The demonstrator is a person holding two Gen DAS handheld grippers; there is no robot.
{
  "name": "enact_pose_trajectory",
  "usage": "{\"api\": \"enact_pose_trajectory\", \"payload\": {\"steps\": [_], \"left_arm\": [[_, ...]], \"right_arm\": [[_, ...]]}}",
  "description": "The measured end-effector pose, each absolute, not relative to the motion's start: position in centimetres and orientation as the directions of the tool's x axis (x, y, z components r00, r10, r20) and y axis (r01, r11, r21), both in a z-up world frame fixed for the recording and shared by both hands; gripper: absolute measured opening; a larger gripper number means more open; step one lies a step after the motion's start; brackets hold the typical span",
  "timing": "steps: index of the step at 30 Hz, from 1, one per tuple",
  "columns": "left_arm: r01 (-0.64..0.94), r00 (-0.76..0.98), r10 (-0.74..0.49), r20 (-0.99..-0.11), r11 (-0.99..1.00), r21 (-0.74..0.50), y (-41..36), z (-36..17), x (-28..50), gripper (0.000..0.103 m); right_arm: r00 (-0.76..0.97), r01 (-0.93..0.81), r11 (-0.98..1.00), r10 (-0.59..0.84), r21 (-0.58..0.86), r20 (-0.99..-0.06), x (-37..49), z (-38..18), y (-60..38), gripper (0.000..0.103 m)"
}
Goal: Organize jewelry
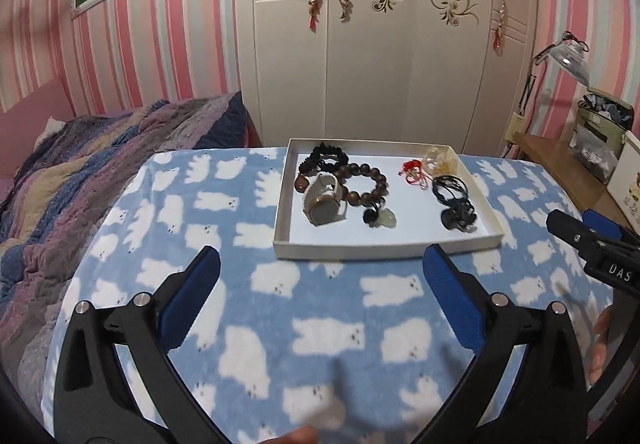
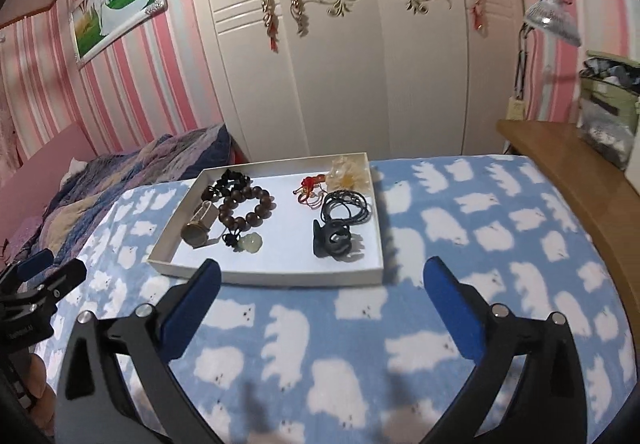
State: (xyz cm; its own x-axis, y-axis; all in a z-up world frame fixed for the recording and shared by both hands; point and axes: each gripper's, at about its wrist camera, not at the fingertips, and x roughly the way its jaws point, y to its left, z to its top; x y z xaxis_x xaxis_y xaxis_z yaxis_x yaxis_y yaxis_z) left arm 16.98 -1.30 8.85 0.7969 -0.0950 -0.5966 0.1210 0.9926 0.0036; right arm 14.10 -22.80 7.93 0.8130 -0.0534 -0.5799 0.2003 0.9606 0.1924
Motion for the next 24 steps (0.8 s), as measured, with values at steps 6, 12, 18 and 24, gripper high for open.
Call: {"api": "enact_pose_trajectory", "payload": {"steps": [6,12,18,24], "left_arm": [[0.118,0.826,-0.102,-0.554,0.993,-0.006,-1.6,8.0,12.5,0.100],[0.096,0.822,-0.059,-0.566,0.995,0.035,-1.4,5.8,11.3,0.100],[0.066,0.830,-0.049,-0.555,0.998,0.010,-0.3,5.0,11.7,0.100],[0.065,0.833,-0.037,-0.552,0.997,0.031,-0.8,3.9,12.0,0.100]], "right_arm": [[0.814,0.240,0.961,-0.122,0.137,-0.567,10.7,6.8,-21.1,0.101],[0.791,0.262,0.960,-0.155,0.099,-0.592,9.8,4.6,-20.6,0.101],[0.800,0.294,0.955,-0.219,0.047,-0.559,9.3,4.7,-20.2,0.101],[0.808,0.309,0.950,-0.232,0.054,-0.541,9.2,4.5,-19.7,0.101]]}}
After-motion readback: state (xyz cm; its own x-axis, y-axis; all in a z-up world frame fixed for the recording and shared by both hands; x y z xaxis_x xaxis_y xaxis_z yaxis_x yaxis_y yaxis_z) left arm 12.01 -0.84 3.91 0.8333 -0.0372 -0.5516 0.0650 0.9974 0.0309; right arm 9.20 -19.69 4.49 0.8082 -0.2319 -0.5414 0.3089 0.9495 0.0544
